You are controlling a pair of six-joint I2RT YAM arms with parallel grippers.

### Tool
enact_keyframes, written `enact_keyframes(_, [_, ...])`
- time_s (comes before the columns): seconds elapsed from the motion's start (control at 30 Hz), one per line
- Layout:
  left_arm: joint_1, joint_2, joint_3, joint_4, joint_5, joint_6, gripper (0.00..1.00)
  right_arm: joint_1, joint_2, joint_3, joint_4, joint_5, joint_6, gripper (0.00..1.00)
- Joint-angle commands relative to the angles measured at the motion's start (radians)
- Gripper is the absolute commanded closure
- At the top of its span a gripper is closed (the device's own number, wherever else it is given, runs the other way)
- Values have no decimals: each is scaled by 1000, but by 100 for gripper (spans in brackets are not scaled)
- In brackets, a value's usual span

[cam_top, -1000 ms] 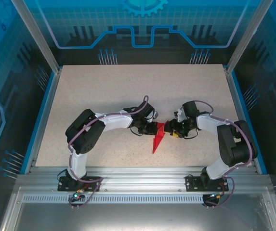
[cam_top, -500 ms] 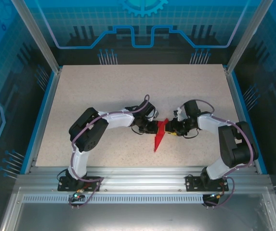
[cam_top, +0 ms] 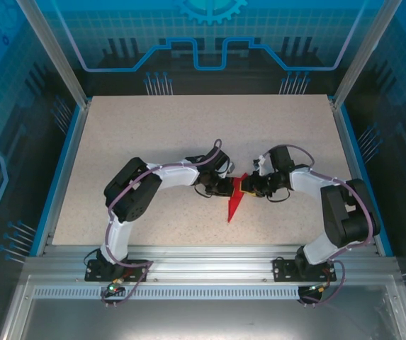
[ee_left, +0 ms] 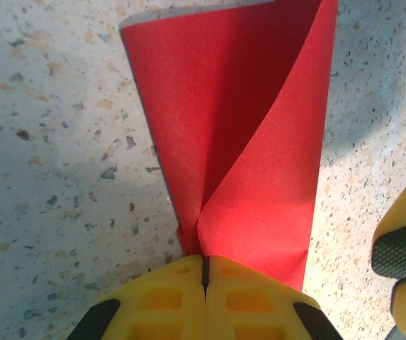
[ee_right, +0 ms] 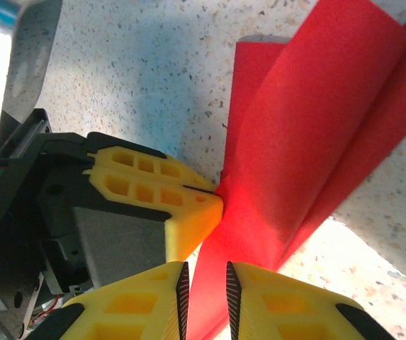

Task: Fold a paper plane with a square sheet of paper (fold left side to right side)
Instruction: Fold the wing for the fifth time at the center of the table.

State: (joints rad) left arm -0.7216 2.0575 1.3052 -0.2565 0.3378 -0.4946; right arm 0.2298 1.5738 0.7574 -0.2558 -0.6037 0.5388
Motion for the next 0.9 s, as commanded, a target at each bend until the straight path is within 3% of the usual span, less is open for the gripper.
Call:
enact_keyframes(0.0, [11, 28, 24, -27, -6, 20, 98, 21, 32, 22, 30, -14, 20, 77])
enact_keyframes(0.87, [18, 44, 28, -60, -54, 4, 100, 24, 173, 56, -13, 96, 13, 78])
